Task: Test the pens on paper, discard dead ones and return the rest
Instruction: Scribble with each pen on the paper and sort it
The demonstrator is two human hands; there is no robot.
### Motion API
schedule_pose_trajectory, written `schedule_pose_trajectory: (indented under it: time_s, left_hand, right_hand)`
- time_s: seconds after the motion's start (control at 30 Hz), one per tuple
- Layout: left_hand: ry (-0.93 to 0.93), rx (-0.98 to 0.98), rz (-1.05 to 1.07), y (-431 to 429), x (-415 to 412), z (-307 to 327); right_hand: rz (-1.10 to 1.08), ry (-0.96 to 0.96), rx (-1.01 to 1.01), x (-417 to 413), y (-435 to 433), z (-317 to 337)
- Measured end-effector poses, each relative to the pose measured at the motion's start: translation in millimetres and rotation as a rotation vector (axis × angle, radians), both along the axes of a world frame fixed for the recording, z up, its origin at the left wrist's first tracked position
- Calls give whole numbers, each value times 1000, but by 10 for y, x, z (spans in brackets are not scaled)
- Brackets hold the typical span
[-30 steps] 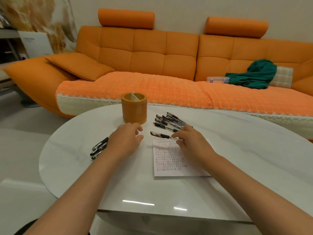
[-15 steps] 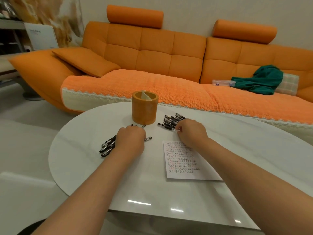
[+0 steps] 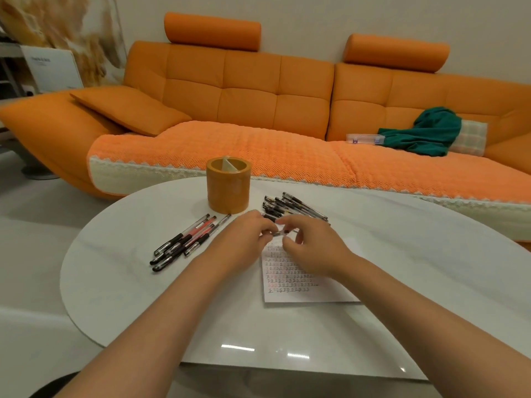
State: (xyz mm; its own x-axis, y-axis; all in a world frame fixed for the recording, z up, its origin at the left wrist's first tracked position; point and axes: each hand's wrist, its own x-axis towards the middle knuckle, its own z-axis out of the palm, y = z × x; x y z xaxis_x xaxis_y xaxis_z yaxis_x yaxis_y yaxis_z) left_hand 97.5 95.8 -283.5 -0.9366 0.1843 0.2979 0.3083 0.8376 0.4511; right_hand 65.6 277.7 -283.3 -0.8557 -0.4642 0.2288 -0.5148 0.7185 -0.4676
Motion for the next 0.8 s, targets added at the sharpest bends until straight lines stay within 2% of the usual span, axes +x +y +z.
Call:
schedule_pose_trajectory:
  time_s: [0.2,0.4,0.5,0.63,0.8]
  left_hand:
    - [-23,67,-69,218,45,17]
    - [-119,-74,40,163,64,31]
    - [-133,-79,94,100,40,41]
    - [-107,-64,71,193,40,26]
    - [25,-82,-18,411,98,27]
  right_hand:
    - [-80,-54,-106,114,303,-66]
    - [-153,-62,-144,43,575,-75]
    - [-162,-43,-118,14,660,-74]
    - [-85,123,41,23,701,-84]
    - [77,164,137,103,618,-44]
